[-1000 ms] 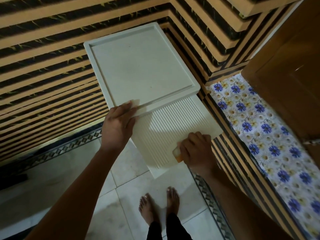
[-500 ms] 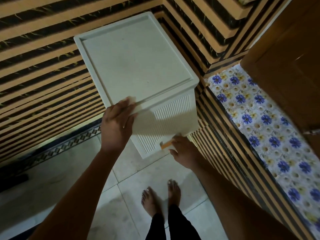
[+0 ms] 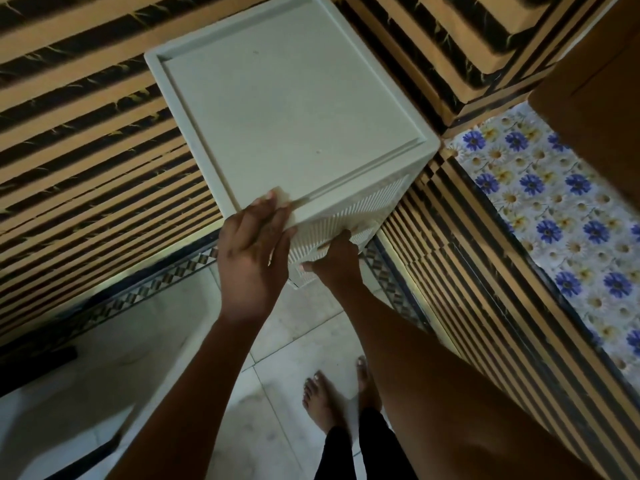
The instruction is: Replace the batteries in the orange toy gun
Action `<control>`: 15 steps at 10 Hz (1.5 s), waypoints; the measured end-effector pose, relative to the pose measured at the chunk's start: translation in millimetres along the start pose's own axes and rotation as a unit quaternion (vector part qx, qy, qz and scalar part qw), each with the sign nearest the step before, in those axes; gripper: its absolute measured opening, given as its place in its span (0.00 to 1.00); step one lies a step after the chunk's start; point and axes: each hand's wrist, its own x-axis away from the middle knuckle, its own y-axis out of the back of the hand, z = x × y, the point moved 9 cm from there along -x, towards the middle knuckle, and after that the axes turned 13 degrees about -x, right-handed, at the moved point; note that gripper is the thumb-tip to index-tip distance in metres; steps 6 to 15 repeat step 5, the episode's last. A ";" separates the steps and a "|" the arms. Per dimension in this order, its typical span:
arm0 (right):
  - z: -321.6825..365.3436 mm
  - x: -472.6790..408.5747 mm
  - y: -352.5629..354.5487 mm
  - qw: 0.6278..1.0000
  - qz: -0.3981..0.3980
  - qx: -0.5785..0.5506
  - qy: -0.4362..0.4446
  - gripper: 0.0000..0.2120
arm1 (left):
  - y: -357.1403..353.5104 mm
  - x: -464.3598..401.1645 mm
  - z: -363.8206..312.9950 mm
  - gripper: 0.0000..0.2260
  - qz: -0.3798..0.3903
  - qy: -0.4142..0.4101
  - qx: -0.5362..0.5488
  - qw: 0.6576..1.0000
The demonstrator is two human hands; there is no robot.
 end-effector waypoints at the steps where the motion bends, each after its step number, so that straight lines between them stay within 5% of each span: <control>1: 0.1 -1.3 -9.2 0.997 -0.038 -0.058 -0.023 0.50 | 0.1 1.3 1.3 0.14 -0.004 0.001 -0.003 1.000; 2: 1.1 2.6 -8.7 0.999 -0.019 -0.049 -0.010 0.50 | -0.4 -0.4 3.2 0.14 -0.003 0.004 0.005 1.000; 4: 15.2 36.0 32.9 0.994 -0.039 -0.074 0.065 0.25 | 3.6 -4.1 0.4 0.15 0.059 0.027 0.023 0.998; 5: 40.6 72.9 68.6 0.986 -0.067 -0.112 0.101 0.16 | 25.5 -3.4 1.9 0.15 0.082 0.124 0.114 0.982; 15: 40.6 72.9 68.6 0.986 -0.067 -0.112 0.101 0.16 | 25.5 -3.4 1.9 0.15 0.082 0.124 0.114 0.982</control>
